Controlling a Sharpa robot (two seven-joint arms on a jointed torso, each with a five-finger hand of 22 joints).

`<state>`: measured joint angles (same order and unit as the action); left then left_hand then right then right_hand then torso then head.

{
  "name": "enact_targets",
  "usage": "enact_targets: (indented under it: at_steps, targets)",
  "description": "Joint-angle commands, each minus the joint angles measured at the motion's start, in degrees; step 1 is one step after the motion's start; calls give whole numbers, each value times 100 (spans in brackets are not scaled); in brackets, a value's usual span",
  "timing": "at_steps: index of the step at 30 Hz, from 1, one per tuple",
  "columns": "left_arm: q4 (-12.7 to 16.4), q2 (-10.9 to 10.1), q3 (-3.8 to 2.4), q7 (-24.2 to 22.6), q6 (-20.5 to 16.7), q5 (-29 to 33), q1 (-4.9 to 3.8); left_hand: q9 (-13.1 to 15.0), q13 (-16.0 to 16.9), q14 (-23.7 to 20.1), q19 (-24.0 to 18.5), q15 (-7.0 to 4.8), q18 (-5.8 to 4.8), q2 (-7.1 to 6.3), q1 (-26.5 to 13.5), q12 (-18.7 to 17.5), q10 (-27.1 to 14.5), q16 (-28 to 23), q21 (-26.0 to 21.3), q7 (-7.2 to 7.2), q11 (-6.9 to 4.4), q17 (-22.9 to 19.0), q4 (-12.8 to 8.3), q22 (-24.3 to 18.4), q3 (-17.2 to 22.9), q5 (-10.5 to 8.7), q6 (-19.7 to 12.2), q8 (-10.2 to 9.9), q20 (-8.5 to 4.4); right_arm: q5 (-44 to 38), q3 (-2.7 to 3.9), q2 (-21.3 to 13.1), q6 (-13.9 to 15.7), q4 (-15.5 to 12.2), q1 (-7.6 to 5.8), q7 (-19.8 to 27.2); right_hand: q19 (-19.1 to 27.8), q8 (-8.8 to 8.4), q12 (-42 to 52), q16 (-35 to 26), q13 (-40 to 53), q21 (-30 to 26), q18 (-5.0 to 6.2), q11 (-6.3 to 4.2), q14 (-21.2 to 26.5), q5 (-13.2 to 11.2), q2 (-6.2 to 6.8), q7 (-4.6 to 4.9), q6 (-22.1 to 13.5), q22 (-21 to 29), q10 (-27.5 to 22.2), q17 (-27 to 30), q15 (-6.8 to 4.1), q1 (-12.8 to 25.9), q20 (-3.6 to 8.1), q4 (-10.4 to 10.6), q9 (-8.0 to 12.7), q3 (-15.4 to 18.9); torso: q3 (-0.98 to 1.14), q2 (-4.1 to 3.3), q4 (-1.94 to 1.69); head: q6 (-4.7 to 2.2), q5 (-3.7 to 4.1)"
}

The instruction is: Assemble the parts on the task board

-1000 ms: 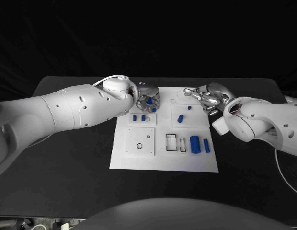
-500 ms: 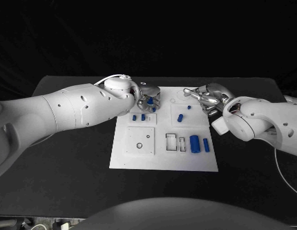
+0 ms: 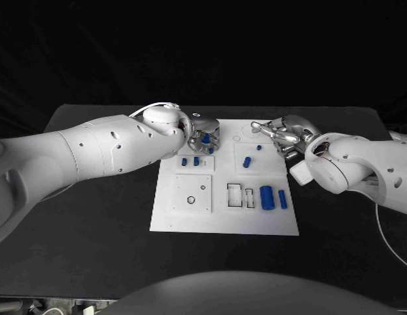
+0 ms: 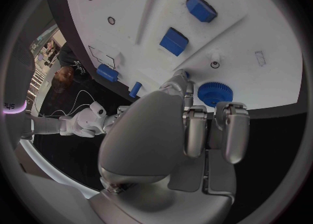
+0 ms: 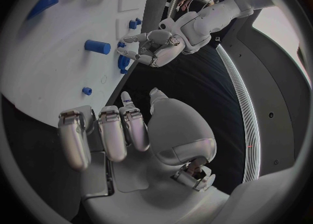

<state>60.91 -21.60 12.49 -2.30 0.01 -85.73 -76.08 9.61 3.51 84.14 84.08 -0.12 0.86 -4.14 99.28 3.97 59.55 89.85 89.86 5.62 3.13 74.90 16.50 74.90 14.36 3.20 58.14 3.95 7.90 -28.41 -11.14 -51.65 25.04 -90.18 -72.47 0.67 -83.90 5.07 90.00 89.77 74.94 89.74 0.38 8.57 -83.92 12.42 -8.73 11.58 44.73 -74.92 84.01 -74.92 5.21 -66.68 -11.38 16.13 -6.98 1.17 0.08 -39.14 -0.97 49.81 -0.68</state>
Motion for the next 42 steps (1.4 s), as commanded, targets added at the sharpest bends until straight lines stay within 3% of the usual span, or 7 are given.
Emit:
enact_targets:
  at_steps: [1,19,31,42]
  targets:
    - [-1,11,14,11,248,-56,23,-11,6,586,592,32,-86,19,-15,30,42,15,14,11,10,1510,5,1510,38,-28,-1,-5,-19,14,0,4,-96,-3,4,-4,-610,24,0,23,1506,26,-38,28,-608,27,-31,125,1,-1508,599,-1508,25,-19,-39,4,1,24,-2,-6,1,3,-4]
    - [8,43,13,22,347,-84,24,11,14,586,592,26,-86,41,-46,189,653,15,14,29,-17,1510,-46,1510,184,-29,535,197,-27,135,0,-6,-82,-33,4,17,-610,31,0,23,1506,26,-38,26,-608,29,-34,123,11,-1508,599,-1508,22,-14,-36,12,-1,34,1,-5,6,19,-2]
    - [16,29,13,38,291,-217,25,2,15,586,592,93,-86,22,53,205,962,15,14,121,58,1510,-108,1510,269,-28,693,219,-33,150,-1,-10,-83,-34,4,14,-610,37,0,23,1506,26,-38,25,-608,31,-36,122,19,-1508,599,-1508,21,-11,-35,16,-2,39,1,0,-5,15,12]
    - [92,-64,11,-268,-262,-286,27,-5,8,586,592,126,-86,-4,60,183,1045,15,14,144,87,1510,-109,1510,288,-29,737,218,-33,150,-1,-15,-95,-17,4,2,-610,37,0,23,1506,26,-38,25,-608,31,-36,122,19,-1508,599,-1508,21,-11,-35,16,-2,39,0,-3,-7,-12,15]
